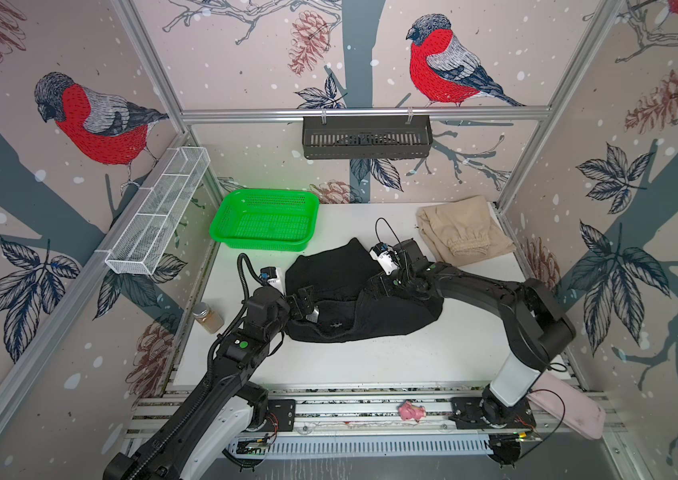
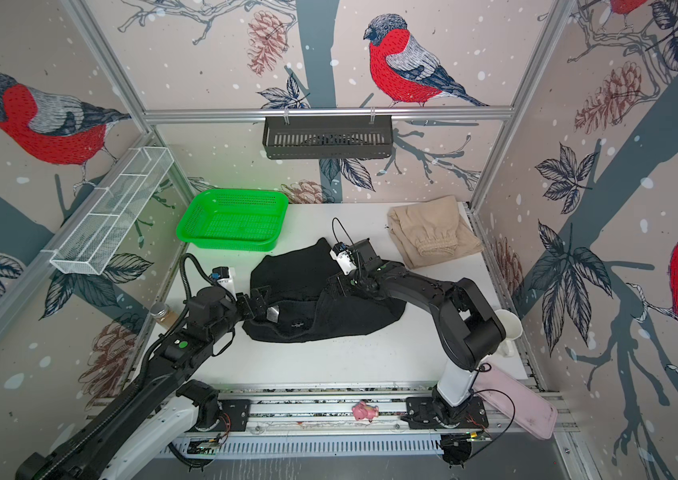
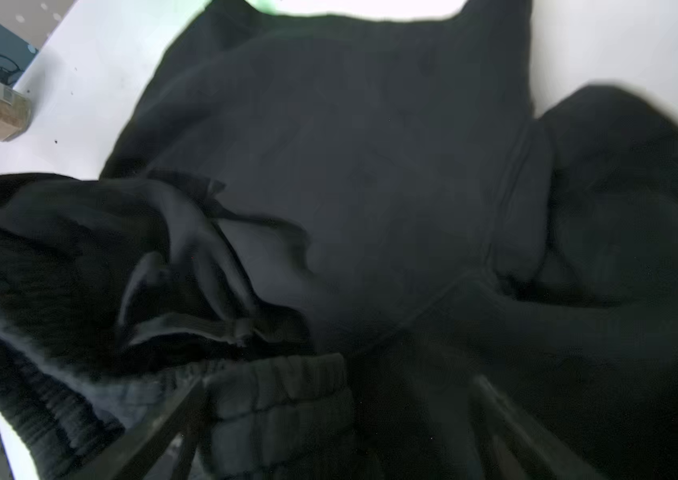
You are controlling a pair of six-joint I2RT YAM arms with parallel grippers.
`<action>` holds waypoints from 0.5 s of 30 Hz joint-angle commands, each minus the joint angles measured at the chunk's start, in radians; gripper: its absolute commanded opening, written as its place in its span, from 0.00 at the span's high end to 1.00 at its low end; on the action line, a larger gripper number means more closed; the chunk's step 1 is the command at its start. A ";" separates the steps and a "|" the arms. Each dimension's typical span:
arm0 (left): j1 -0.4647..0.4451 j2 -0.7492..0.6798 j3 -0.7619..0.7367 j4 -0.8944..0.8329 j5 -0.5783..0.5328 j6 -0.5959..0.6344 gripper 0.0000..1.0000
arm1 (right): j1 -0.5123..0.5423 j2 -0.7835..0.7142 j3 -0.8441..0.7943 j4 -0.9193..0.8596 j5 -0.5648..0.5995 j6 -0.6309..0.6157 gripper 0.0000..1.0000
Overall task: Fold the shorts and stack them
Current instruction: 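Release the waistband and reach the right gripper to the shorts' far edge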
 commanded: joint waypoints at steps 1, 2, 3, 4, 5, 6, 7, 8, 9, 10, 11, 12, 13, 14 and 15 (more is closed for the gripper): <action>0.003 0.011 -0.015 0.051 -0.041 -0.024 0.02 | 0.023 -0.017 -0.014 -0.057 -0.167 -0.004 0.04; 0.006 0.023 -0.016 0.052 -0.052 -0.023 0.02 | 0.038 -0.039 -0.034 -0.069 -0.193 0.001 0.05; 0.010 0.036 -0.016 0.061 -0.056 -0.019 0.02 | 0.059 -0.074 -0.063 -0.075 -0.208 0.013 0.06; 0.014 0.049 -0.018 0.070 -0.052 -0.016 0.02 | 0.080 -0.104 -0.088 -0.082 -0.215 0.024 0.08; 0.020 0.064 -0.016 0.082 -0.047 -0.012 0.02 | 0.107 -0.138 -0.118 -0.093 -0.219 0.039 0.09; 0.024 0.078 -0.013 0.090 -0.042 -0.006 0.02 | 0.137 -0.172 -0.147 -0.108 -0.217 0.059 0.09; 0.029 0.089 -0.011 0.094 -0.040 -0.002 0.02 | 0.160 -0.197 -0.171 -0.123 -0.215 0.075 0.09; 0.035 0.100 -0.007 0.098 -0.033 0.003 0.02 | 0.183 -0.221 -0.199 -0.143 -0.215 0.094 0.10; 0.044 0.110 -0.004 0.104 -0.025 0.006 0.02 | 0.204 -0.243 -0.222 -0.161 -0.211 0.108 0.10; 0.052 0.115 -0.004 0.108 -0.012 0.009 0.02 | 0.216 -0.260 -0.241 -0.168 -0.208 0.120 0.10; 0.061 0.119 -0.003 0.113 0.004 0.010 0.02 | 0.220 -0.278 -0.259 -0.174 -0.211 0.135 0.10; 0.070 0.121 -0.002 0.116 0.016 0.012 0.02 | 0.216 -0.291 -0.264 -0.184 -0.223 0.137 0.10; 0.074 0.122 -0.004 0.119 0.025 0.011 0.02 | 0.213 -0.302 -0.259 -0.194 -0.236 0.130 0.11; 0.079 0.121 -0.006 0.122 0.031 0.010 0.02 | 0.207 -0.315 -0.243 -0.194 -0.267 0.119 0.12; 0.081 0.119 -0.006 0.119 0.038 0.006 0.02 | 0.199 -0.331 -0.222 -0.176 -0.298 0.116 0.12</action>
